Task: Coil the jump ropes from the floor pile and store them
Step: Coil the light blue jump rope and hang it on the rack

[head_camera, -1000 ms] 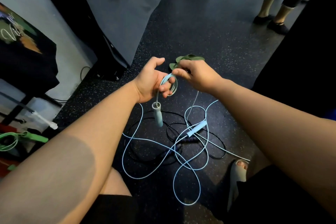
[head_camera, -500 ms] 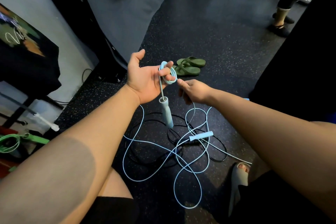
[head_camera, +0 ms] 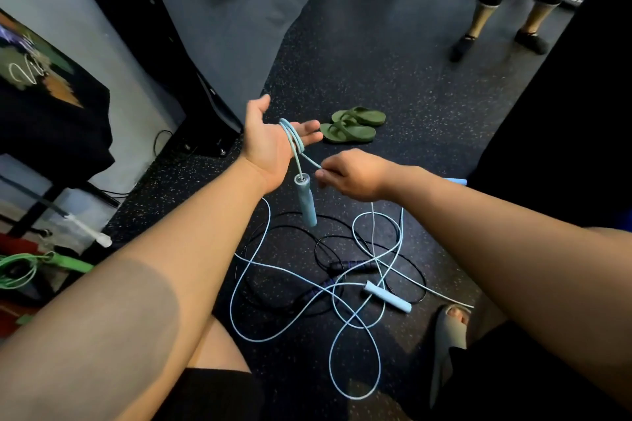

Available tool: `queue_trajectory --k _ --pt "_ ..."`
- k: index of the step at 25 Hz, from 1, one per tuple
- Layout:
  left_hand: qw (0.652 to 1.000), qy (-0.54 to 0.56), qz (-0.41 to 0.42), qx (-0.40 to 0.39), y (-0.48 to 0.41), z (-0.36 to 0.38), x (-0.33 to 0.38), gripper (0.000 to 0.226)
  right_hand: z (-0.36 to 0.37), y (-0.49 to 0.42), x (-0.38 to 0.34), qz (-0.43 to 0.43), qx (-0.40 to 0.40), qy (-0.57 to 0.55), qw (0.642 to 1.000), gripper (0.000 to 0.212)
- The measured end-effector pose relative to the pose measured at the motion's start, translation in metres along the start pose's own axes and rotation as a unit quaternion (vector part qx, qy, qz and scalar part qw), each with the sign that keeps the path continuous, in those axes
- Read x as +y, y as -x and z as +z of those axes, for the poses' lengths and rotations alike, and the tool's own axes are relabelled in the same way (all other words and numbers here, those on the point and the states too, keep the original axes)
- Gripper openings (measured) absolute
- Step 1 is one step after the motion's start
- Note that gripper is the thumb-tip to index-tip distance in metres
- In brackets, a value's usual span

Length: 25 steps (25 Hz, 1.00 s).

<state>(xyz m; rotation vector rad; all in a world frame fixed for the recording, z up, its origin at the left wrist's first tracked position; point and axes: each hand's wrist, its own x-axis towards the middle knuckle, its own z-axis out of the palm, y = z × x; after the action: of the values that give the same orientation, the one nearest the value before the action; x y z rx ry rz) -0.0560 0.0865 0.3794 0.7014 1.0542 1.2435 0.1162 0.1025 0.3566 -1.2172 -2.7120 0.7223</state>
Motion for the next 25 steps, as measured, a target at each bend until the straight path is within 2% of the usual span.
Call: queue_trajectory --k 2,5,8,10,12,14,20,22,25 --pt "0.992 -0.119 -0.024 -0.018 -0.005 -0.002 -0.009 0.1 -0.004 0.0 -0.001 -0.046 0.044 0.034 0.997 0.034" --pt "0.951 -0.284 -0.071 -0.097 -0.008 -0.006 -0.015 0.138 -0.011 0.001 0.002 -0.082 0.104 0.061 0.989 0.031" --pt "0.918 -0.342 -0.116 -0.168 -0.01 -0.007 -0.015 0.156 -0.016 0.002 0.002 -0.096 0.135 0.064 0.984 0.031" --pt "0.911 -0.346 -0.125 -0.188 -0.004 -0.001 -0.014 0.147 -0.022 0.002 0.005 -0.091 0.137 0.02 0.986 0.027" --pt "0.92 -0.313 -0.124 -0.199 0.007 0.006 -0.01 0.13 -0.026 0.002 0.01 -0.088 0.141 -0.018 0.986 0.032" --pt "0.925 -0.279 -0.138 -0.219 0.012 0.009 -0.006 0.123 -0.025 0.002 0.017 -0.089 0.15 -0.042 0.984 0.035" --pt "0.922 -0.208 -0.197 -0.26 0.014 0.006 0.004 0.128 -0.014 -0.001 0.028 -0.096 0.166 -0.089 0.978 0.034" --pt "0.926 -0.172 -0.212 -0.26 0.016 0.006 0.007 0.127 -0.012 -0.002 0.034 -0.069 0.158 -0.119 0.978 0.029" --pt "0.942 -0.117 -0.202 -0.24 0.018 0.004 0.011 0.122 0.001 -0.002 0.041 0.005 0.123 -0.183 0.975 0.04"
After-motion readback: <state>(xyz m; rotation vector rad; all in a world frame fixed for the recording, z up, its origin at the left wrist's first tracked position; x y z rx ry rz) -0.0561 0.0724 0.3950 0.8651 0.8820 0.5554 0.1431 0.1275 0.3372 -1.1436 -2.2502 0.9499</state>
